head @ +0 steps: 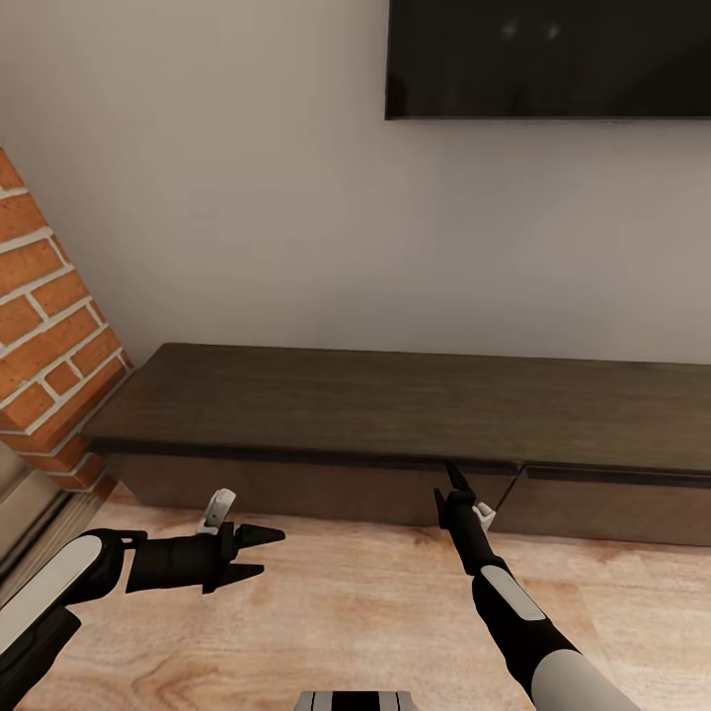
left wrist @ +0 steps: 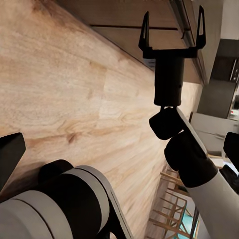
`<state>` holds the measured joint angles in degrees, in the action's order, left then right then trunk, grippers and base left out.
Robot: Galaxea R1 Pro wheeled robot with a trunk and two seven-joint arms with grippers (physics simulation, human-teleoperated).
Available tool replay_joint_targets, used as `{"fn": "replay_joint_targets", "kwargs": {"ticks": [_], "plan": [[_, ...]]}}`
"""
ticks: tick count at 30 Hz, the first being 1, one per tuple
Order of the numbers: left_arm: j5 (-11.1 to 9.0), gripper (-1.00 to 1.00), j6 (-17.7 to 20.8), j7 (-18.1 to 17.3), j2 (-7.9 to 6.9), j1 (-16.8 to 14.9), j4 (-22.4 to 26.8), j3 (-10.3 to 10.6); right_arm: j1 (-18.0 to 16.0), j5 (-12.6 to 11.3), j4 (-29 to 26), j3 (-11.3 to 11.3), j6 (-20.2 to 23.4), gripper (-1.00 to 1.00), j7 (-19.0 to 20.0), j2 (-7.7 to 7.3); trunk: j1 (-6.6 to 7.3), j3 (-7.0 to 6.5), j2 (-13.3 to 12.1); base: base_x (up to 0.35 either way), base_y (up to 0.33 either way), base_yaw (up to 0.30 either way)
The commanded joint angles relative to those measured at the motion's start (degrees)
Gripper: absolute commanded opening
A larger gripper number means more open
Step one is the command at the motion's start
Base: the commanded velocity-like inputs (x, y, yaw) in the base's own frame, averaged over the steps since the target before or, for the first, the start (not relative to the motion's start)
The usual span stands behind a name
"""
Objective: Place each of the two pumpkins and all three candles from the living room inside a cabinet in the living room (use any cabinet), then make sure every cabinet is closed, and position the cauldron so it is next to a table in the living room.
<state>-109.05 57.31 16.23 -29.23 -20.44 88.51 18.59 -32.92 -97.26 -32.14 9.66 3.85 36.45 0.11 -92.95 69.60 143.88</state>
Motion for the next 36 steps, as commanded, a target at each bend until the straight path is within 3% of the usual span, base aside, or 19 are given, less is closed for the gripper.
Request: {"fn": "replay_joint_targets", "kwargs": {"ticks": [1,7,18,36], "plan": [[-0.61,1.00,0.00,0.54,-0.04,-0.04,0.03,0.04,-0.04,-0.60,0.06,0.11,0.37,1.00,0.26,-0.02,0.01,0.04,0.02,0.000,-0.020,0.000],[-0.63,1.00,0.00,0.52,-0.04,-0.04,0.08,-0.11,-0.04,-0.57,0.06,0.14,0.37,1.00,0.22,-0.02,0.01,0.04,0.02,0.000,-0.006,0.000],[-0.64,1.00,0.00,0.48,-0.04,-0.04,0.08,-0.13,-0.04,-0.56,0.06,0.14,0.37,1.00,0.20,0.06,-0.17,1.59,0.11,0.000,0.000,0.000],[-0.65,1.00,0.00,0.49,-0.04,-0.04,0.08,-0.13,-0.04,-0.56,0.06,0.18,0.37,1.00,0.20,0.07,-0.17,1.59,0.11,0.026,0.000,0.000]]}}
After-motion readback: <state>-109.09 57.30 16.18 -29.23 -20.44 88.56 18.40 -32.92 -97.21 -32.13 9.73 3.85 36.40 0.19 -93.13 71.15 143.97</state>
